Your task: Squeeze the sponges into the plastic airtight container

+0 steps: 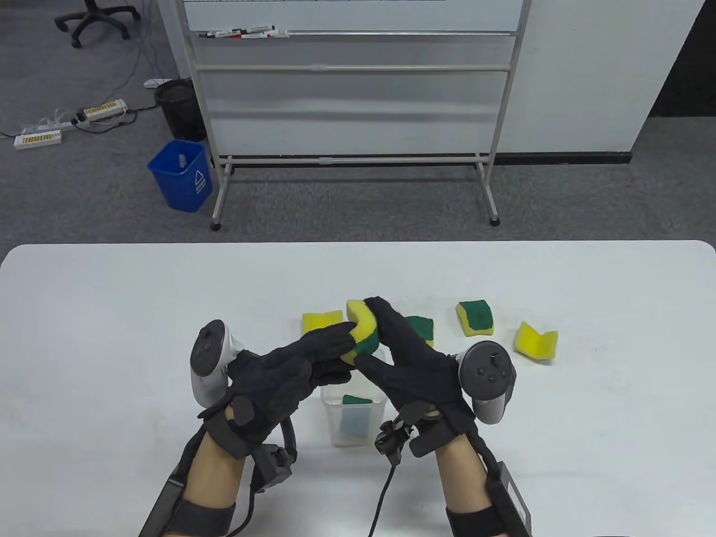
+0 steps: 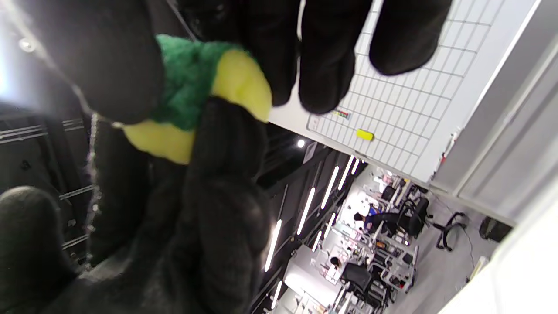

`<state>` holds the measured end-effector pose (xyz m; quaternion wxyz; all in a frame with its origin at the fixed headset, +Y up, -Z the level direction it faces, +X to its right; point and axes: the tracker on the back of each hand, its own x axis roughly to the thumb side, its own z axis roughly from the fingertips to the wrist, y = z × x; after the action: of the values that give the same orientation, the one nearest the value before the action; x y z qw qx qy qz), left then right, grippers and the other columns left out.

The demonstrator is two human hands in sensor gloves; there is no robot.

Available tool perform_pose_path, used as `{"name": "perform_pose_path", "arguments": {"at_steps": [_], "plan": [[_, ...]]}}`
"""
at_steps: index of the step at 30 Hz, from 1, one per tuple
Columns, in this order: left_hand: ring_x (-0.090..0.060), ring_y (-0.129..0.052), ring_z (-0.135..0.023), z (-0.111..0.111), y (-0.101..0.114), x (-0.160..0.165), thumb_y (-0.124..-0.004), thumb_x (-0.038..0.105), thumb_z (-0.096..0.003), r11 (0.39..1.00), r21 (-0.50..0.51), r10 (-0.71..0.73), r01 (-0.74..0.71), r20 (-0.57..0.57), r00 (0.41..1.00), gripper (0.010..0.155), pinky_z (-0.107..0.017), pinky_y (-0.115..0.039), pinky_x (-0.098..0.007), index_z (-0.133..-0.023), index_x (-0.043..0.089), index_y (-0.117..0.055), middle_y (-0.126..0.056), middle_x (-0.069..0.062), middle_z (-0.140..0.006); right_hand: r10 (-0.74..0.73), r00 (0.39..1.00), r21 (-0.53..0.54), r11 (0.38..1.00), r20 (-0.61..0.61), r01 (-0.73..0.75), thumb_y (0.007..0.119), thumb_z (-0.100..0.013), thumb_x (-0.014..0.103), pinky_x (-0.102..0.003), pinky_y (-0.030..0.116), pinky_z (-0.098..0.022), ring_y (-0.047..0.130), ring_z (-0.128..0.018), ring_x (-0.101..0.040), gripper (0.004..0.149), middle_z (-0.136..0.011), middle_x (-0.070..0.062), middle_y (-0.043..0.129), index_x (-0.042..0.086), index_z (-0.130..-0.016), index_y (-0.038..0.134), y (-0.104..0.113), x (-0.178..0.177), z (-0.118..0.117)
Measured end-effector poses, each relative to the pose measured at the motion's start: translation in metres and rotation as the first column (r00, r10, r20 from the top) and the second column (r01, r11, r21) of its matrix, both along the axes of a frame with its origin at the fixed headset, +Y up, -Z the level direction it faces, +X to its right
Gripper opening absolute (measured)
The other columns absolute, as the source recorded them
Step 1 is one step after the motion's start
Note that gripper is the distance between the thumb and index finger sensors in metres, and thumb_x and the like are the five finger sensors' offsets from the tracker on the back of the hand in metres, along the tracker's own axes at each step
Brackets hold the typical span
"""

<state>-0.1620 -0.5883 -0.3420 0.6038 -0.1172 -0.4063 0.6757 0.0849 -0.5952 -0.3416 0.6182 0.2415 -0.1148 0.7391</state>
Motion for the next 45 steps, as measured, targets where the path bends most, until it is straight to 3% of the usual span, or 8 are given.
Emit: {"name": "perform_pose_path", "arguments": {"at_steps": [9, 13, 16, 20, 27, 31, 39, 45], "plan": [[-0.051, -0.072, -0.100, -0.009, -0.015, 0.002, -0.061, 0.063, -0.0550, 0.996, -0.009, -0.091, 0.090, -0.106, 0.990, 0.066, -0.071, -0.067, -0.063, -0.111, 0.028, -0.056, -0.054, -0.010, -0.122, 0.047, 0.972, -0.052, 0.998, 0.229, -0.036, 0.093, -0.038, 0.046, -0.053, 0.075, -0.062, 0.104, -0.060, -0.024, 0.064, -0.075, -0.006, 0.101, 0.013, -0.092, 0.083, -0.007, -0.001, 0.000], [-0.047, -0.082, -0.094, -0.008, -0.008, -0.013, -0.067, 0.060, -0.0533, 0.977, 0.035, -0.181, 0.210, -0.387, 0.904, 0.062, -0.067, -0.073, -0.061, -0.107, 0.030, -0.065, -0.067, -0.007, -0.117, 0.109, 0.949, -0.082, 0.993, 0.296, -0.088, 0.094, -0.037, 0.045, -0.052, 0.076, -0.061, 0.105, -0.051, -0.022, 0.059, -0.067, -0.004, 0.103, 0.013, -0.086, 0.088, -0.008, 0.003, -0.001], [-0.043, -0.080, -0.096, -0.006, -0.001, -0.020, -0.071, 0.059, -0.0516, 0.923, 0.109, -0.262, 0.368, -0.523, 0.811, 0.062, -0.068, -0.073, -0.059, -0.108, 0.033, -0.062, -0.064, -0.006, -0.118, 0.169, 0.950, -0.090, 0.985, 0.263, -0.150, 0.096, -0.037, 0.045, -0.054, 0.074, -0.063, 0.102, -0.053, -0.023, 0.054, -0.067, -0.003, 0.102, 0.019, -0.085, 0.091, -0.005, 0.002, -0.001], [-0.045, -0.071, -0.101, -0.005, 0.000, -0.011, -0.078, 0.055, -0.0490, 0.890, 0.150, -0.300, 0.431, -0.519, 0.801, 0.069, -0.070, -0.068, -0.062, -0.110, 0.032, -0.056, -0.056, -0.006, -0.121, 0.268, 0.950, -0.051, 0.964, 0.164, -0.263, 0.096, -0.038, 0.042, -0.056, 0.071, -0.064, 0.098, -0.061, -0.026, 0.053, -0.074, -0.003, 0.098, 0.023, -0.087, 0.092, 0.001, -0.010, 0.002], [-0.027, -0.099, -0.072, 0.001, 0.003, -0.008, -0.087, 0.045, -0.0436, 0.837, 0.159, -0.275, 0.523, -0.705, 0.654, 0.059, -0.057, -0.085, -0.050, -0.098, 0.023, -0.075, -0.090, -0.012, -0.093, 0.427, 0.879, 0.006, 0.899, 0.211, -0.438, 0.093, -0.040, 0.038, -0.055, 0.073, -0.064, 0.099, -0.066, -0.026, 0.060, -0.080, -0.004, 0.096, 0.015, -0.094, 0.083, 0.008, -0.027, 0.012], [-0.023, -0.103, -0.061, -0.001, -0.001, -0.012, -0.088, 0.044, -0.0424, 0.843, 0.124, -0.277, 0.524, -0.734, 0.620, 0.053, -0.052, -0.088, -0.047, -0.090, 0.022, -0.081, -0.098, -0.008, -0.080, 0.431, 0.869, -0.010, 0.897, 0.241, -0.442, 0.093, -0.040, 0.036, -0.055, 0.073, -0.064, 0.098, -0.069, -0.027, 0.067, -0.084, -0.004, 0.094, 0.014, -0.100, 0.072, 0.006, -0.030, 0.013], [-0.017, -0.106, -0.048, -0.015, -0.015, -0.022, -0.090, 0.042, -0.0407, 0.928, 0.059, -0.237, 0.369, -0.671, 0.703, 0.046, -0.046, -0.091, -0.043, -0.081, 0.020, -0.086, -0.104, -0.005, -0.065, 0.290, 0.905, 0.056, 0.945, 0.312, -0.323, 0.091, -0.041, 0.033, -0.054, 0.073, -0.064, 0.097, -0.068, -0.026, 0.067, -0.084, -0.003, 0.092, 0.023, -0.102, 0.064, 0.003, -0.027, 0.015], [-0.030, -0.097, -0.075, -0.020, -0.021, -0.024, -0.081, 0.049, -0.0478, 0.855, 0.004, -0.409, 0.519, -0.611, 0.678, 0.056, -0.060, -0.081, -0.053, -0.096, 0.022, -0.075, -0.092, -0.009, -0.091, 0.350, 0.847, 0.025, 0.920, 0.400, -0.392, 0.098, -0.037, 0.034, -0.055, 0.073, -0.063, 0.102, -0.060, -0.027, 0.051, -0.074, -0.006, 0.101, 0.021, -0.085, 0.087, 0.005, -0.022, 0.014]]}}
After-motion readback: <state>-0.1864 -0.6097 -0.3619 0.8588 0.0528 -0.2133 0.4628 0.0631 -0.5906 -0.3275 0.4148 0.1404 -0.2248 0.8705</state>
